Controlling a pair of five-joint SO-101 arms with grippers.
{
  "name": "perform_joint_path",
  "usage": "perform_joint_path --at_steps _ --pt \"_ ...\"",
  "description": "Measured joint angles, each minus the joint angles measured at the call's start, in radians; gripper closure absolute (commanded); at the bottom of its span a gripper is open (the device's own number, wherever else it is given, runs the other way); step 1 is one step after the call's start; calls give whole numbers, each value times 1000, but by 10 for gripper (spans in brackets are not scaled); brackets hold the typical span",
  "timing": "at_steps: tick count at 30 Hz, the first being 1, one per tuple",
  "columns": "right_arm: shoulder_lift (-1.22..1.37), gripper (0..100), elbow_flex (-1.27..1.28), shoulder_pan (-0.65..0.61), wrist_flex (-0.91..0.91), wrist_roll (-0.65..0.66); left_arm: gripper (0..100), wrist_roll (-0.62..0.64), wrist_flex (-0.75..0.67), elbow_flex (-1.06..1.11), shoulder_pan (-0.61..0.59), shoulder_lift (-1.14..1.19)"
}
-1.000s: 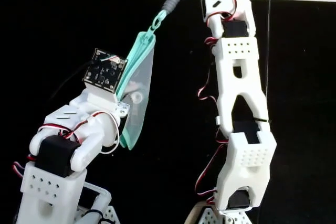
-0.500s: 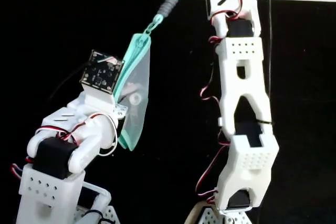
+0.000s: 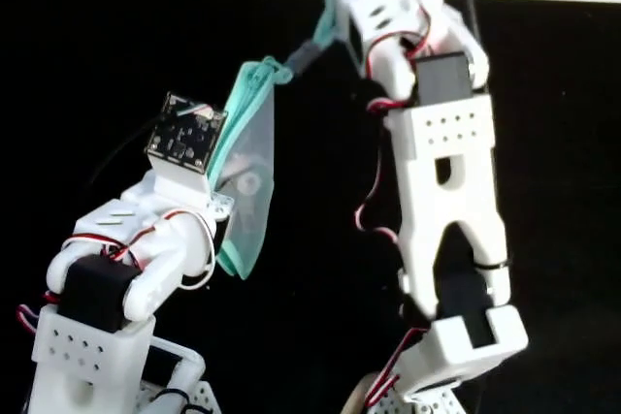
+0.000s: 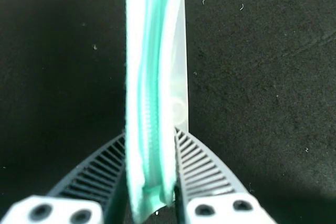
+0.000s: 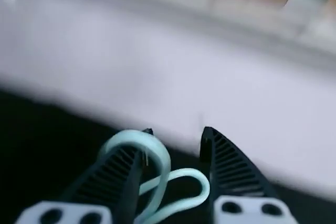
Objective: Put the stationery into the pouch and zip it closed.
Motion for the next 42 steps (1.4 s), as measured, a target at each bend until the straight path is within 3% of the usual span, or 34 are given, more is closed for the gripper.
perform_joint_path --at_steps 10,17,22,27,30,38,42 --pt "-103 838 0 -15 488 3 993 0 -120 3 -15 5" --pt "-153 839 0 -15 681 3 993 0 -296 5 -213 5" --pt "-187 839 0 -14 709 3 993 0 -376 5 -322 6" --pt "-222 839 0 -14 712 3 993 -5 -397 5 -341 6" --pt "-255 839 21 -14 712 3 993 -71 -397 14 -342 6" --pt "-430 839 342 -14 712 3 993 -152 -471 150 -344 6" --pt "-545 839 509 -14 712 3 993 -158 -517 258 -272 3"
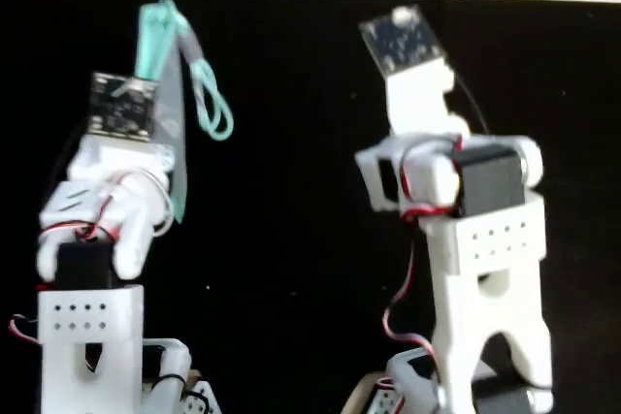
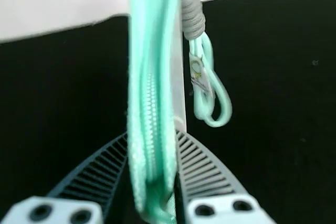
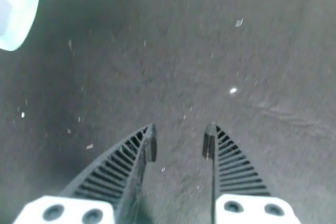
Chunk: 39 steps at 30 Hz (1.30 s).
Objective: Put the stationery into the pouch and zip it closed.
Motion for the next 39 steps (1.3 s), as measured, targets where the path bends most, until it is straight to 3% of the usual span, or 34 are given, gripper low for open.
perform_joint_path --at_steps 12,18,20,27,39 --pt "-290 839 305 0 0 3 983 133 -152 221 362 -14" --pt "-399 839 402 0 0 3 785 135 -158 279 493 -15" --pt "-428 839 443 0 0 3 768 138 -155 302 526 -15" --pt "-525 839 578 0 -74 6 767 144 -49 262 557 -3" --pt "-649 839 618 0 -149 6 765 155 230 -29 557 0"
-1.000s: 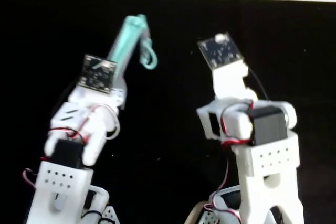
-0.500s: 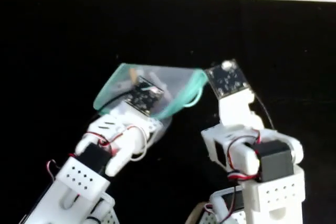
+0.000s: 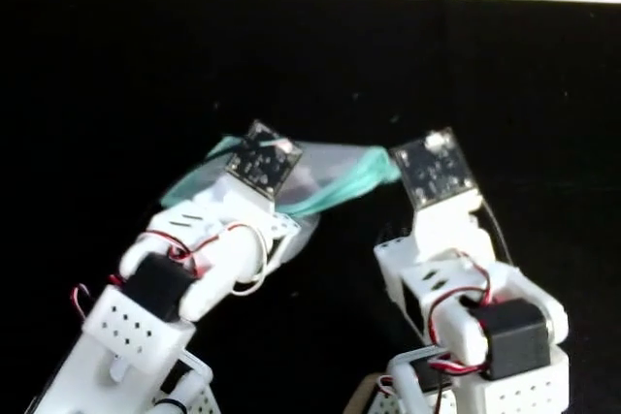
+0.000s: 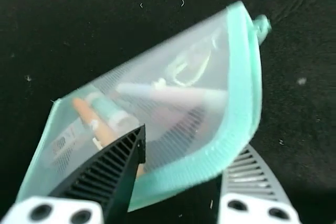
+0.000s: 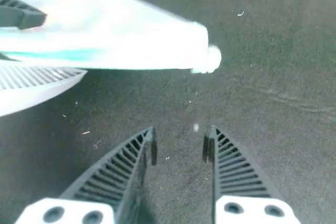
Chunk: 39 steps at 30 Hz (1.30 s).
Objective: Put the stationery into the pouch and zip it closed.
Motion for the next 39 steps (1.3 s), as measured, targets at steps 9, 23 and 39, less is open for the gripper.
perform_joint_path --at_steps 9,23,39 --pt "-41 839 0 0 0 0 710 2 259 -226 5 0" --pt "-46 839 0 0 0 0 698 48 75 -466 -232 193" --pt "-175 991 -150 0 34 0 943 48 222 -577 -242 14"
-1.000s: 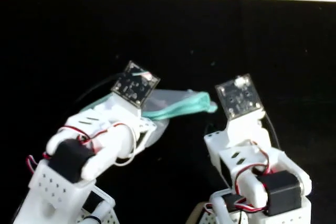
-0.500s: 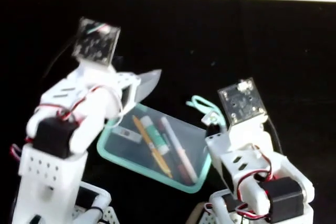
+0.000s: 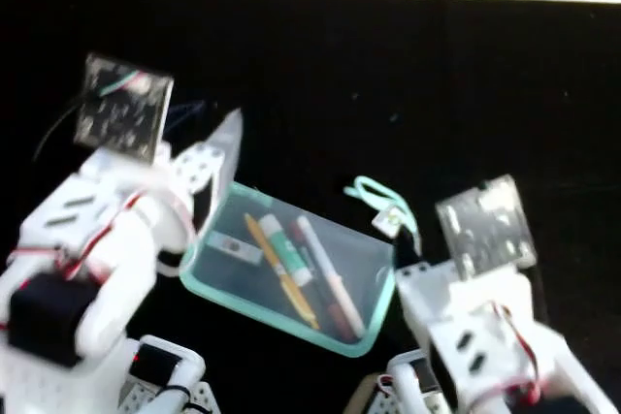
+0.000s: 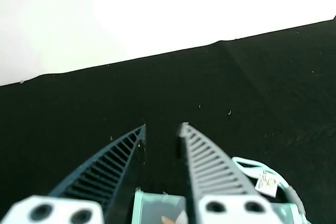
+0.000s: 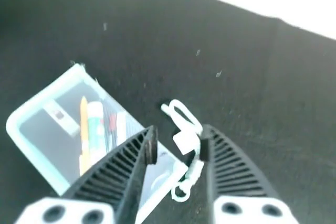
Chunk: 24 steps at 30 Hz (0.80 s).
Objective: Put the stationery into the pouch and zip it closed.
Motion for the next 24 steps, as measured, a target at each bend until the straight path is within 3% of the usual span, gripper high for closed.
perform_joint_path --at_steps 4,16,24 --pt "-120 969 -5 0 0 0 991 0 86 0 0 -114" --pt "-397 969 -6 12 2 0 993 0 276 -8 0 -411" --pt "-506 969 -18 255 2 0 993 0 292 216 0 -752"
